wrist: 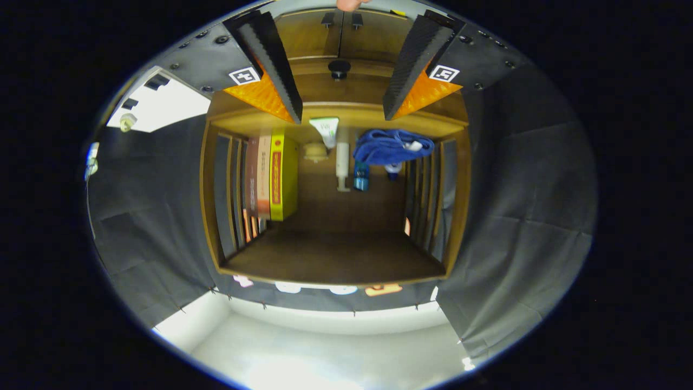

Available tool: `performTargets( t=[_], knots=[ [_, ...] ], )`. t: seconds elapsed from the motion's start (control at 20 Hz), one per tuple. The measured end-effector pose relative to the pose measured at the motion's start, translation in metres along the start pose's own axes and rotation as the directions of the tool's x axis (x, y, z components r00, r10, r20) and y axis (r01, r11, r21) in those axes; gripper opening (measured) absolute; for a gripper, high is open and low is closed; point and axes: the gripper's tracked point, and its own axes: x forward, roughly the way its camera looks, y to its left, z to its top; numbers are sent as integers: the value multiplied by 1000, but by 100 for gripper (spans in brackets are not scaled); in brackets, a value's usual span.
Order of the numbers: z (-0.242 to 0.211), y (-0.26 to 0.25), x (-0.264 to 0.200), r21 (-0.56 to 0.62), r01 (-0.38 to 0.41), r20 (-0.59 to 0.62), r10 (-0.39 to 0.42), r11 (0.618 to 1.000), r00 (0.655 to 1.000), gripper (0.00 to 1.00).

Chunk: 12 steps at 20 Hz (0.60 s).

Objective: Pull open the drawer, take out the items inside it, and place them on the countertop above the cabinet.

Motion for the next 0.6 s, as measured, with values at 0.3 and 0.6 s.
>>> performTargets(
  t=[0.3, 0.6],
  knots=[
    [48, 24, -37, -3, 7, 4, -7, 1000, 1000, 97],
    [50, 10, -60, 63, 35, 3, -36, 997, 999, 97]
  ],
)
